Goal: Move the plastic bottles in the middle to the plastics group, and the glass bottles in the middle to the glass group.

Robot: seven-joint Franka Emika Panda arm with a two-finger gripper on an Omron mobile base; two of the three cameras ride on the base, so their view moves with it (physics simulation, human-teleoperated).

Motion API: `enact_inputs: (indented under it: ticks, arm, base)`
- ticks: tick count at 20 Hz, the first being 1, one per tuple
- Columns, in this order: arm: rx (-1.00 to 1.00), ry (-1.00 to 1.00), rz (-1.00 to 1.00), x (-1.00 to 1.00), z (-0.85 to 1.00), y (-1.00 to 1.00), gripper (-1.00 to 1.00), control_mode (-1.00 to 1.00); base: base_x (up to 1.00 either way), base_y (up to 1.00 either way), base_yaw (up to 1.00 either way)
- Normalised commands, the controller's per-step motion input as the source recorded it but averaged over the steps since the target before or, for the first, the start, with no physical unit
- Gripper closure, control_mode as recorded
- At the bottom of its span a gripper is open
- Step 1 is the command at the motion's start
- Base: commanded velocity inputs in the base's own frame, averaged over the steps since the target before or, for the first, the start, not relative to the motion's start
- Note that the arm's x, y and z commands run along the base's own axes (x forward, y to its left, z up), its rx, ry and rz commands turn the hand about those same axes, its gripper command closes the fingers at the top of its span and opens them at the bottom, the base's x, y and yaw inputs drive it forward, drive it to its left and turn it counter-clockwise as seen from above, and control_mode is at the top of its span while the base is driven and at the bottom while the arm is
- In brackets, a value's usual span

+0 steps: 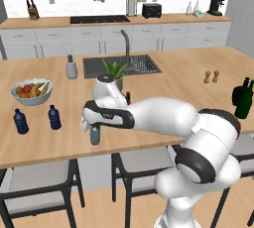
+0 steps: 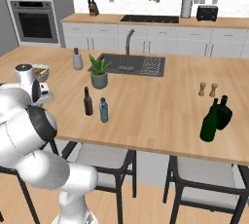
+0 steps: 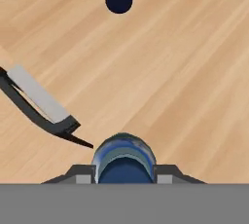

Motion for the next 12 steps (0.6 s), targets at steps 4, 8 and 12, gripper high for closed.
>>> enact_inputs:
  ticks: [4, 8, 12]
  arm:
    - [0.00, 0.00, 0.09, 0.62, 0.00, 0.82, 1.00, -1.00]
    - [0.00, 0.00, 0.07, 0.71, 0.00, 0.62, 1.00, -1.00]
    - [0.00, 0.08, 0.01, 0.54, -0.16, 0.47, 1.00, -1.00]
  base:
    - [0.00, 0.00, 0.00]
    - [0.00, 0.00, 0.00]
    - [0.00, 0.00, 0.00]
